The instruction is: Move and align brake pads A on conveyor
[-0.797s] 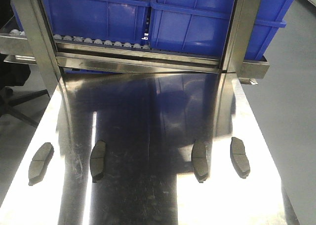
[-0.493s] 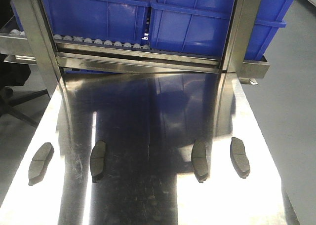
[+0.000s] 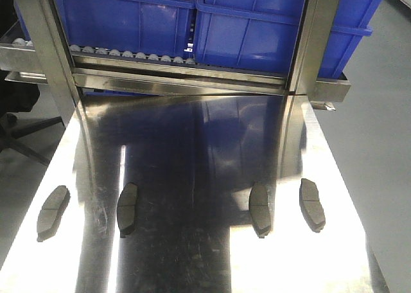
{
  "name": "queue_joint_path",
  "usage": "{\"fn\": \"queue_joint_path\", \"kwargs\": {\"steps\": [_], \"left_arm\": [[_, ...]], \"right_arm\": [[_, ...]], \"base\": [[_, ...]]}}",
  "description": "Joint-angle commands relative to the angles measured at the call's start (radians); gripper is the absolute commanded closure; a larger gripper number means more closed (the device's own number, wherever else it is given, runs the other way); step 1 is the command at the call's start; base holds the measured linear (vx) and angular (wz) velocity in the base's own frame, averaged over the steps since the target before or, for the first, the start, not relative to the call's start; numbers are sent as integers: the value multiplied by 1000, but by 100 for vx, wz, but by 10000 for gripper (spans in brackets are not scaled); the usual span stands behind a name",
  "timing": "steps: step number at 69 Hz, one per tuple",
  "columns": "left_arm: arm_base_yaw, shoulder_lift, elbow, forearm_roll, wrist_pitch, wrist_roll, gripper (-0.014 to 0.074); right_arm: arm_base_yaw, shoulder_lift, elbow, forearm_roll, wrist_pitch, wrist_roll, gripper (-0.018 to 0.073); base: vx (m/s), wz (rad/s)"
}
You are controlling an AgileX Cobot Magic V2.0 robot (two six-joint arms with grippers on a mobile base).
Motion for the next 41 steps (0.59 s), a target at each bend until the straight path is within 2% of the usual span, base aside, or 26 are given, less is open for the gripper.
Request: {"fn": "queue_joint_path", "kwargs": {"steps": [1,23,34,41], "left_arm": [[1,-15,24,-1,-75,-7,602],[1,-15,24,-1,-90,-7,602],[2,-13,-7,9,-225,-2,602],[2,6,-89,9,-218,-2,602]], "right_arm": [[-4,-11,3,-4,-76,-3,569],[-4,-11,3,-4,-76,-3,569],[-4,-11,3,-4,-76,-3,569],[-4,-11,3,-4,-76,-3,569]], "base": [[0,0],[0,0],[0,0],[0,0]]}}
